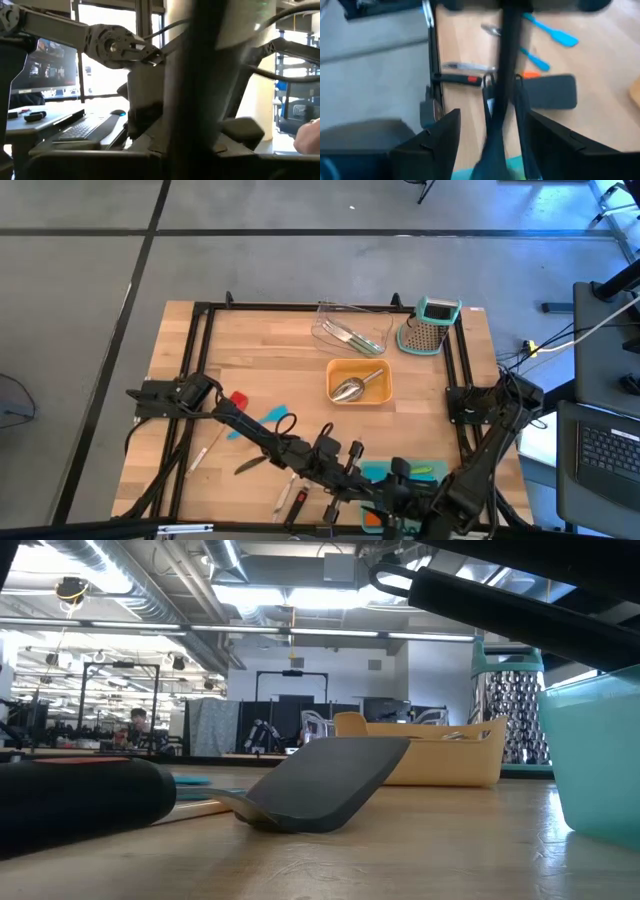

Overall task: Pick & Place Kitchen Items
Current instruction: Put the black spatula into the green bin

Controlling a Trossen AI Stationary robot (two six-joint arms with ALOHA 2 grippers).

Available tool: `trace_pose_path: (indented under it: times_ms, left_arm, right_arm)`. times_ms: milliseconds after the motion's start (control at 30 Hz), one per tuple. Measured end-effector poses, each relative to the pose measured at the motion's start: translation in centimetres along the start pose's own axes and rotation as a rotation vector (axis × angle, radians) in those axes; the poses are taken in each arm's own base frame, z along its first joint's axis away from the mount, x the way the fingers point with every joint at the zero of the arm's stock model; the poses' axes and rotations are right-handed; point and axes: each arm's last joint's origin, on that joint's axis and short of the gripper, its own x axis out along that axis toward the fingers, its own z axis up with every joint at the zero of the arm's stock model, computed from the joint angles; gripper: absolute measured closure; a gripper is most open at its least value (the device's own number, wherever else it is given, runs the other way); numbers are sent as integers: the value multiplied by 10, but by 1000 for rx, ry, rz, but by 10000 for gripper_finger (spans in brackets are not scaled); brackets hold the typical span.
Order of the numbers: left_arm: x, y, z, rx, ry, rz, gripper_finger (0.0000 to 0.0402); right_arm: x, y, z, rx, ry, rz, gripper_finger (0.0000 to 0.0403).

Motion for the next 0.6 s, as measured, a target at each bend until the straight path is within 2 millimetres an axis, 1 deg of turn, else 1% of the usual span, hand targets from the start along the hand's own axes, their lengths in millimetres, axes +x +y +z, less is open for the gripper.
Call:
trace_pose_path:
  times_ms: [33,67,167,233,333,367,433,600]
  left_arm:
    - [0,0,0,4,1,1,385]
    - [0,0,0,6,2,4,397]
    - [0,0,-1,6,11,3,398]
    - [0,0,-2,7,24,1,399]
    - [0,-1,-3,1,30,-1,399]
    - [0,-1,-3,1,35,-4,400]
    - [0,-1,-4,-4,41,-7,400]
    - [0,-1,-4,-9,44,-6,401]
  right_arm:
    - [1,-1,0,-11,24,8,186]
    - [2,-1,-1,-23,41,15,193]
    - [3,-1,0,-26,51,23,232]
    - [3,-2,0,-34,42,12,278]
    - [1,-2,-1,-48,28,-6,360]
    - [1,-2,-2,-51,30,-7,379]
    - [1,-3,-2,-53,29,-10,389]
    - [1,-3,-2,-47,29,-12,377]
